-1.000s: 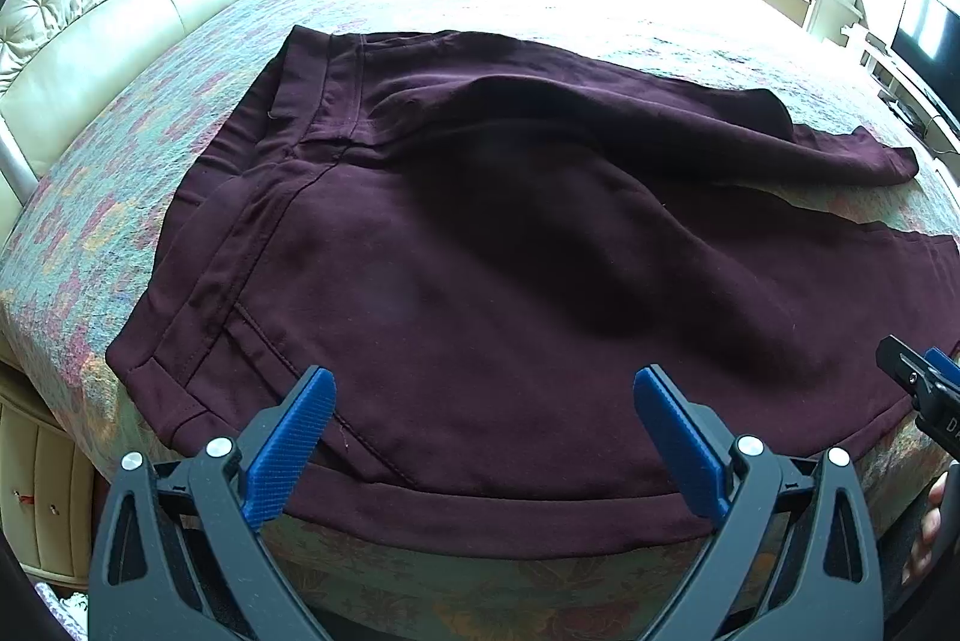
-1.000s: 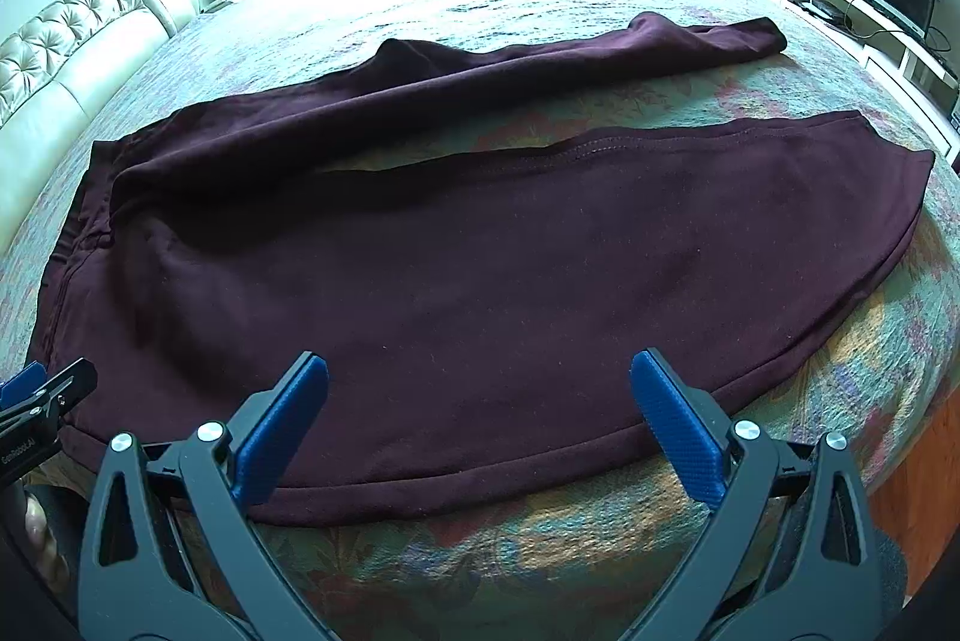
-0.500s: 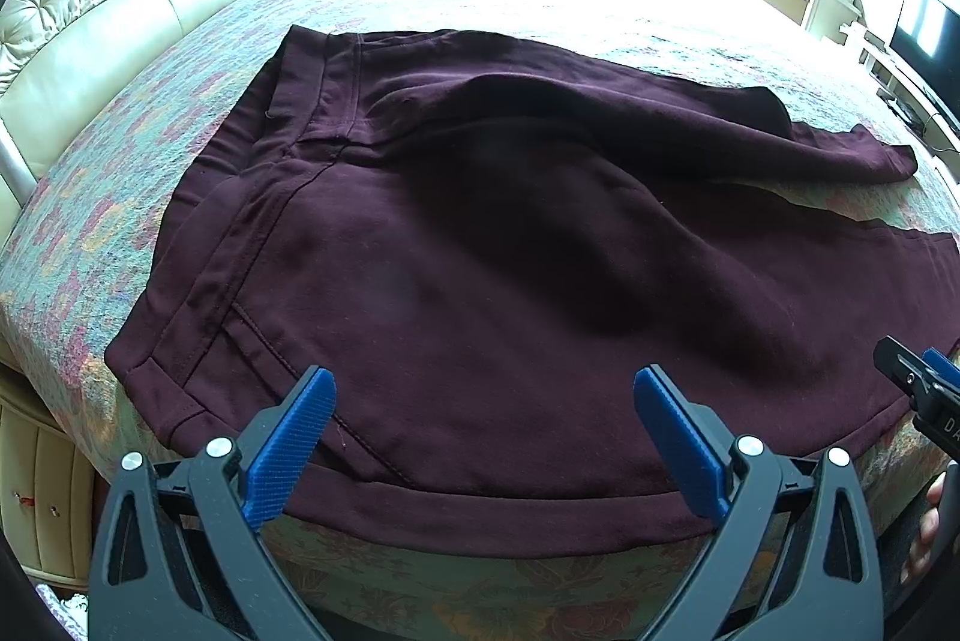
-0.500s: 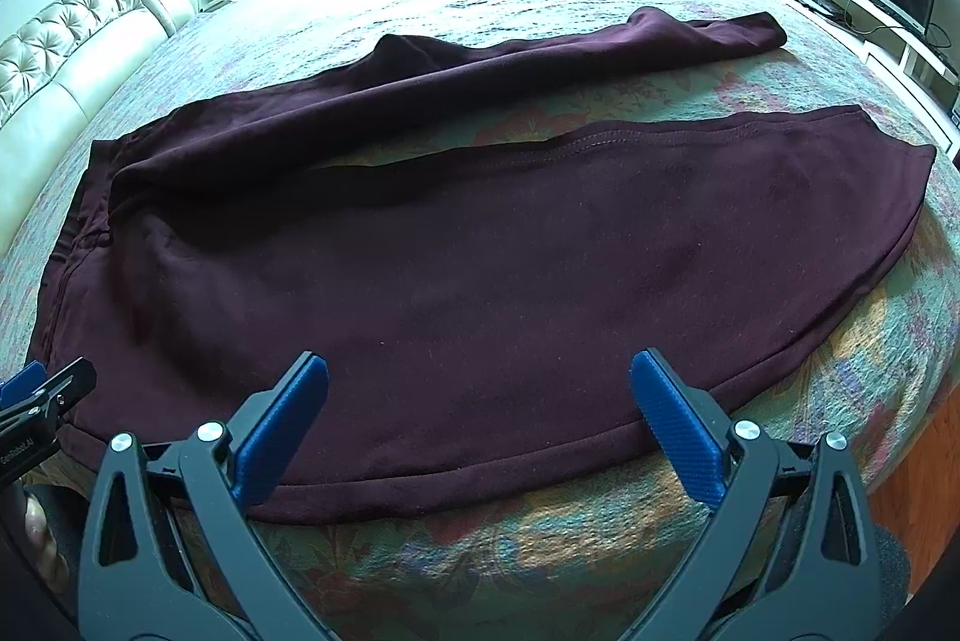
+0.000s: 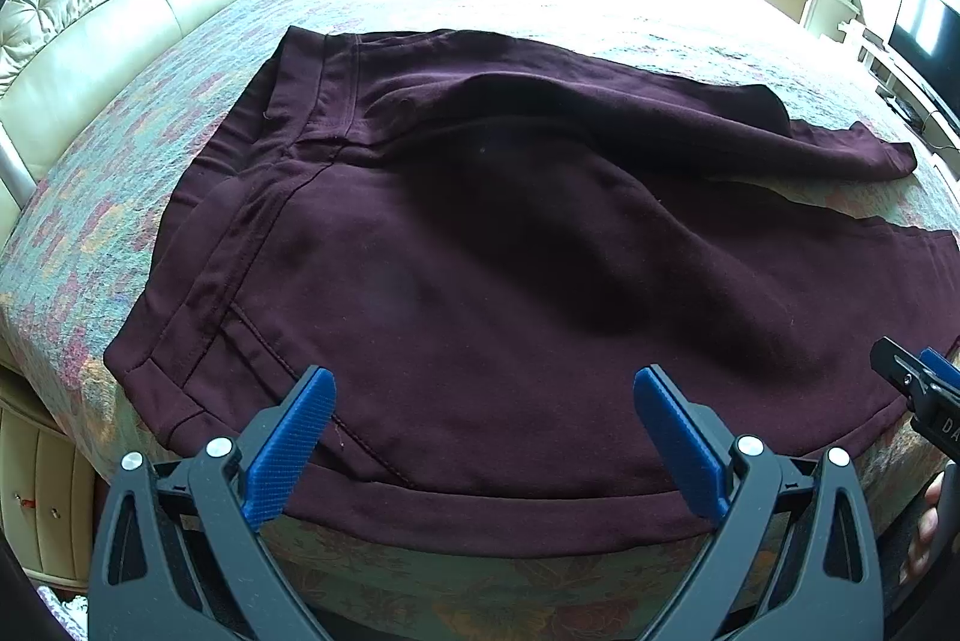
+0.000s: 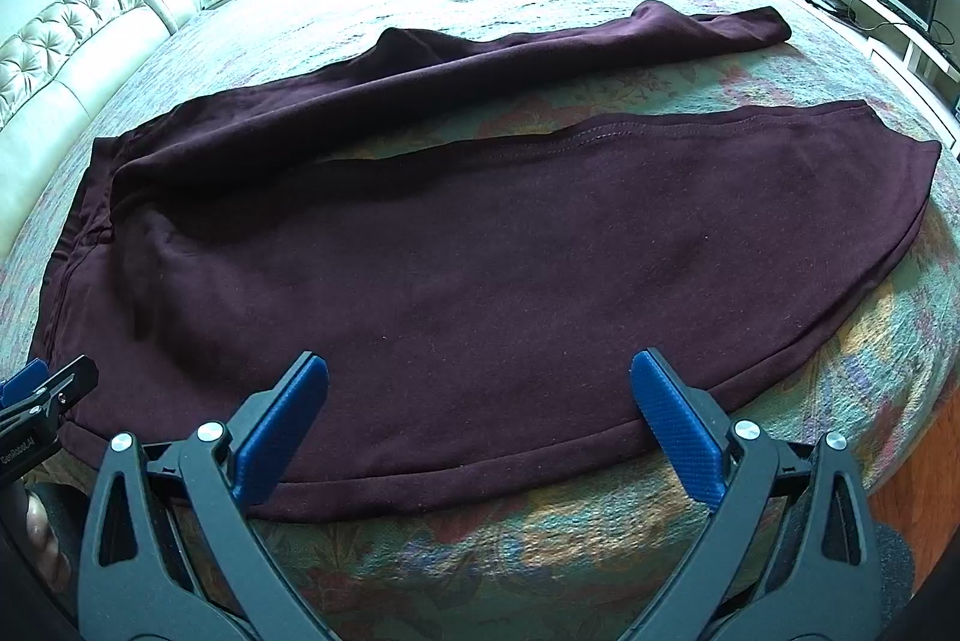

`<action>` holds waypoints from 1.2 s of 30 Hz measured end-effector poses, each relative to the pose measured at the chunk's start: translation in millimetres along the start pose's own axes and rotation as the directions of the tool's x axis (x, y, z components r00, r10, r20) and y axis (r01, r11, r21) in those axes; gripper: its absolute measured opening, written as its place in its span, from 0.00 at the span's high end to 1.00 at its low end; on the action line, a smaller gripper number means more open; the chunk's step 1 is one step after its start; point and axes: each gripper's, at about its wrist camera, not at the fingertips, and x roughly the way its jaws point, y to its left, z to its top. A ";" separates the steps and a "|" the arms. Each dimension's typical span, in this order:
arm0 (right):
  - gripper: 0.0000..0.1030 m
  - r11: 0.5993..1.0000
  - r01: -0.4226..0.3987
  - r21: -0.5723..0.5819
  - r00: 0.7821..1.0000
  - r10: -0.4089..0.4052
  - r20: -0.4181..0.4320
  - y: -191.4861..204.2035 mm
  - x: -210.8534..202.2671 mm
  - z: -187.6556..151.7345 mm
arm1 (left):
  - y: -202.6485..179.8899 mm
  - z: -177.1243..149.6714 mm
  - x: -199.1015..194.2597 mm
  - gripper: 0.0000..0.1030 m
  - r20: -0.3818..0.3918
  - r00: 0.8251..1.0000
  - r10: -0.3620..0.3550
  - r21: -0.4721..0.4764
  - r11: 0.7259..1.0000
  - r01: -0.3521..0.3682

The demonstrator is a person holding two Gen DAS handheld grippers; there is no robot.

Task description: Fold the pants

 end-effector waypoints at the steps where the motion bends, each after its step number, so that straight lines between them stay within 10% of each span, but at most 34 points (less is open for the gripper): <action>1: 0.02 1.000 -0.001 -0.001 1.000 0.001 -0.001 -0.1 0.3 0.0 | 0.2 -0.2 -0.3 0.04 0.007 1.000 0.007 -0.005 1.000 -0.007; 6: 0.02 1.000 -0.007 -0.010 1.000 0.006 -0.006 -0.4 0.5 0.5 | 3.5 -1.1 8.2 0.04 -0.083 0.987 -0.140 -0.005 0.990 0.140; 11: 0.02 0.998 -0.054 -0.011 0.998 0.054 -0.011 0.6 -0.2 11.0 | 28.2 6.5 -8.6 0.04 0.003 0.996 -0.090 0.033 0.995 0.090; 23: 0.02 0.881 -0.272 -0.387 0.951 0.306 0.029 43.6 23.4 143.7 | 177.1 157.8 51.7 0.04 0.008 0.982 -0.190 -0.005 0.982 0.190; 31: 0.02 0.813 -0.429 -0.393 0.903 0.387 -0.186 63.5 129.7 227.8 | 204.4 227.5 138.6 0.04 -0.074 0.946 -0.316 -0.016 0.949 0.315; 36: 0.02 0.756 -0.559 -0.342 0.820 0.443 -0.361 73.1 172.7 239.8 | 203.4 238.3 179.5 0.11 -0.152 0.907 -0.392 -0.071 0.920 0.386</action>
